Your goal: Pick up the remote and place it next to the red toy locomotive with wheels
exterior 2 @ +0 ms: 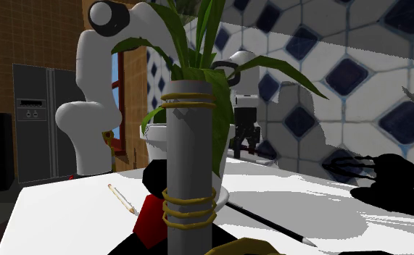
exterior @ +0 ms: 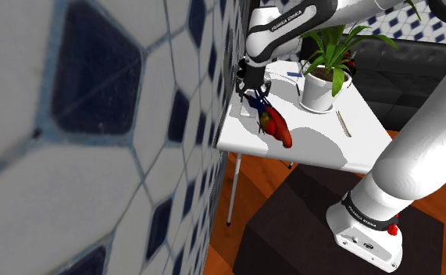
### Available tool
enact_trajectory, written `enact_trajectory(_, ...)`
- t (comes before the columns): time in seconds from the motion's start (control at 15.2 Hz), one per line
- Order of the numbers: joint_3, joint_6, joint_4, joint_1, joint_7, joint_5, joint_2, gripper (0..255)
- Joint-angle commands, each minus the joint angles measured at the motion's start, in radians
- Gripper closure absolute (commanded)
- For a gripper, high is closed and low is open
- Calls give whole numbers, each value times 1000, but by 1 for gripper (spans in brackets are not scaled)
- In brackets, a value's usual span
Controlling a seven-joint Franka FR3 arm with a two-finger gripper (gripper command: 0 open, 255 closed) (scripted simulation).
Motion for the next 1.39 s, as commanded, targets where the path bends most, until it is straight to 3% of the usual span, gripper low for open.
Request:
enact_trajectory(0.0,-1,-26,13,-1,-3,1,-13,255)
enact_trajectory(1.32,-2,-287,180,-2,-8,8,-107,255)
